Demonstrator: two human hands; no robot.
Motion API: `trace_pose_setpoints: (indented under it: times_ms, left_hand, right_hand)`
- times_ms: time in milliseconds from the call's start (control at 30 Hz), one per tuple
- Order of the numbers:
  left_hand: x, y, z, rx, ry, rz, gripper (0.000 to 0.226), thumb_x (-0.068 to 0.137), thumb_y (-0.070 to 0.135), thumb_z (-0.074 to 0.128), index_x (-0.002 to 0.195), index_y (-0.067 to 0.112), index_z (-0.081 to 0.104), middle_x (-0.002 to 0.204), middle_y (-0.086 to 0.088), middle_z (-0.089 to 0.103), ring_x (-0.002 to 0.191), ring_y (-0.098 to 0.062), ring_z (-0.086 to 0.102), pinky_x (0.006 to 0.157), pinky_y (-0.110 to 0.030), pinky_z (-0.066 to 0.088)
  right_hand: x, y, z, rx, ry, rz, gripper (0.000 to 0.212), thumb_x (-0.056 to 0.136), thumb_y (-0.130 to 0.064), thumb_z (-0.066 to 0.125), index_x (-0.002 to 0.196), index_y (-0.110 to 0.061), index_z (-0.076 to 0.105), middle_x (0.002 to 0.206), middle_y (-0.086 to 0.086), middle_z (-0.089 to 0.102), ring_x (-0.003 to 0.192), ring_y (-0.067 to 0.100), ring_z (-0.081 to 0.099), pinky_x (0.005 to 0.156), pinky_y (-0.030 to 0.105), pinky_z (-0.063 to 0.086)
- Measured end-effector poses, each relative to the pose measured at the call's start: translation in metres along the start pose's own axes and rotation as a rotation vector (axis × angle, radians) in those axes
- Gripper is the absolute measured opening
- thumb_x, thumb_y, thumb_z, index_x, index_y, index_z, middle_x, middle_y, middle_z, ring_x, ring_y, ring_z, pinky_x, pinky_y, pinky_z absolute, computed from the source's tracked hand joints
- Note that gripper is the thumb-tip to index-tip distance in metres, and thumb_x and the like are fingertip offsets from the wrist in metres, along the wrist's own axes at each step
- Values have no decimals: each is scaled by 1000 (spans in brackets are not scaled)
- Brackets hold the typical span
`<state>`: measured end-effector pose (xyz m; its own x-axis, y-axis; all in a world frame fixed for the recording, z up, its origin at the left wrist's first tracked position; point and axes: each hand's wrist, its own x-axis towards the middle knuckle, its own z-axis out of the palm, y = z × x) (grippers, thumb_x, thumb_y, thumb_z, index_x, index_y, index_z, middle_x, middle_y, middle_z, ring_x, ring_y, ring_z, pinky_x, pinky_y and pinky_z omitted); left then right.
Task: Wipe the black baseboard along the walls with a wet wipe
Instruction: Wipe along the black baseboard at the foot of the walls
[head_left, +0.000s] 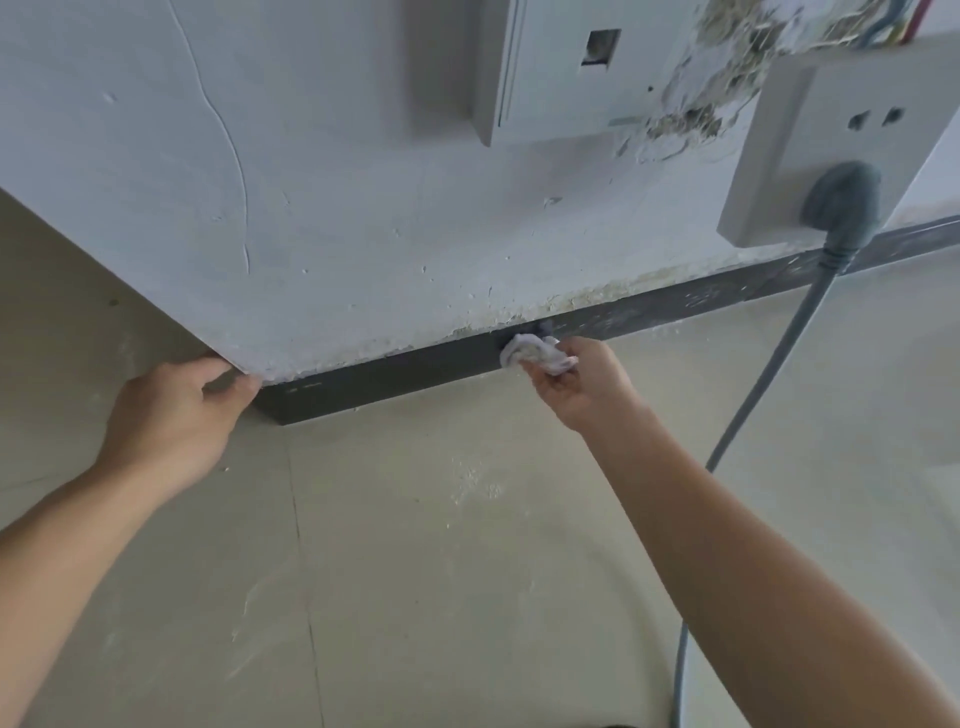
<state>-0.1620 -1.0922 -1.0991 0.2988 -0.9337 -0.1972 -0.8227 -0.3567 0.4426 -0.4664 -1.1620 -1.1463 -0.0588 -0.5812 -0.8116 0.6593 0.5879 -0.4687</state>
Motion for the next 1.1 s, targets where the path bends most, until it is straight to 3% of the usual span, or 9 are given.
trace_pose_setpoints:
  times_ms: [100, 200, 367, 500, 767, 867, 933, 1033, 1100]
  left_hand:
    - [0, 2, -1, 13, 19, -5, 30, 93, 37, 52, 91, 12, 69, 55, -25, 55, 53, -37, 53, 51, -29, 36]
    - [0, 5, -1, 8, 43, -4, 27, 92, 36, 54, 92, 14, 71, 50, -19, 56, 53, -35, 56, 51, -27, 36]
    - [3, -6, 1, 25, 25, -13, 22, 93, 35, 53, 94, 19, 69, 61, -20, 64, 58, -37, 60, 60, -33, 49]
    - [-1, -4, -1, 54, -27, -3, 13, 91, 27, 55, 98, 22, 65, 53, -12, 58, 53, -34, 56, 55, -31, 43]
    - [-9, 7, 0, 65, -97, -6, 42, 86, 18, 63, 127, 16, 52, 116, -12, 59, 86, -22, 46, 68, -32, 36]
    - [-14, 10, 1, -1, -69, 4, 36, 85, 14, 62, 120, 18, 53, 105, -9, 60, 79, -24, 53, 63, -32, 38]
    - [-20, 10, 4, -88, -13, 11, 34, 85, 9, 59, 117, 20, 53, 102, -5, 61, 73, -24, 56, 62, -32, 42]
    - [-26, 7, 14, -101, 12, 27, 39, 84, 7, 60, 120, 18, 50, 103, 2, 50, 90, -27, 55, 66, -35, 43]
    - [-23, 8, 20, -65, 2, 24, 36, 83, 11, 61, 116, 13, 47, 104, 1, 47, 104, -30, 53, 67, -36, 41]
  right_hand:
    - [-2, 17, -12, 260, 29, -65, 17, 88, -8, 40, 90, -3, 56, 74, 12, 64, 65, 19, 60, 59, 22, 54]
    - [-8, 69, 9, 43, -185, 104, 18, 87, -4, 36, 80, -8, 52, 75, 17, 68, 50, 16, 58, 48, 19, 51]
    - [-9, 105, 47, -213, -264, 186, 10, 90, 2, 47, 93, 3, 56, 90, 20, 62, 75, 24, 63, 78, 33, 57]
    - [11, 54, 33, -197, -86, 54, 17, 86, 11, 44, 95, 4, 56, 88, 24, 60, 79, 31, 63, 82, 39, 56]
    - [6, 3, -22, 162, 190, -156, 26, 89, -3, 48, 114, 1, 56, 109, 21, 61, 92, 29, 64, 79, 34, 59]
    - [-11, 53, 8, -130, 27, 74, 24, 89, -4, 48, 111, 2, 56, 113, 24, 60, 81, 29, 63, 61, 32, 60]
    - [-20, 72, 33, -314, -101, 126, 16, 89, 2, 47, 103, 4, 54, 115, 28, 60, 80, 30, 64, 69, 35, 60]
    - [-29, 47, 52, -364, -78, 24, 13, 88, 10, 45, 88, 2, 55, 96, 22, 60, 81, 27, 63, 87, 39, 55]
    - [-25, 17, 43, -243, 27, -71, 16, 91, 7, 42, 100, 4, 54, 81, 14, 53, 66, 22, 57, 76, 33, 58]
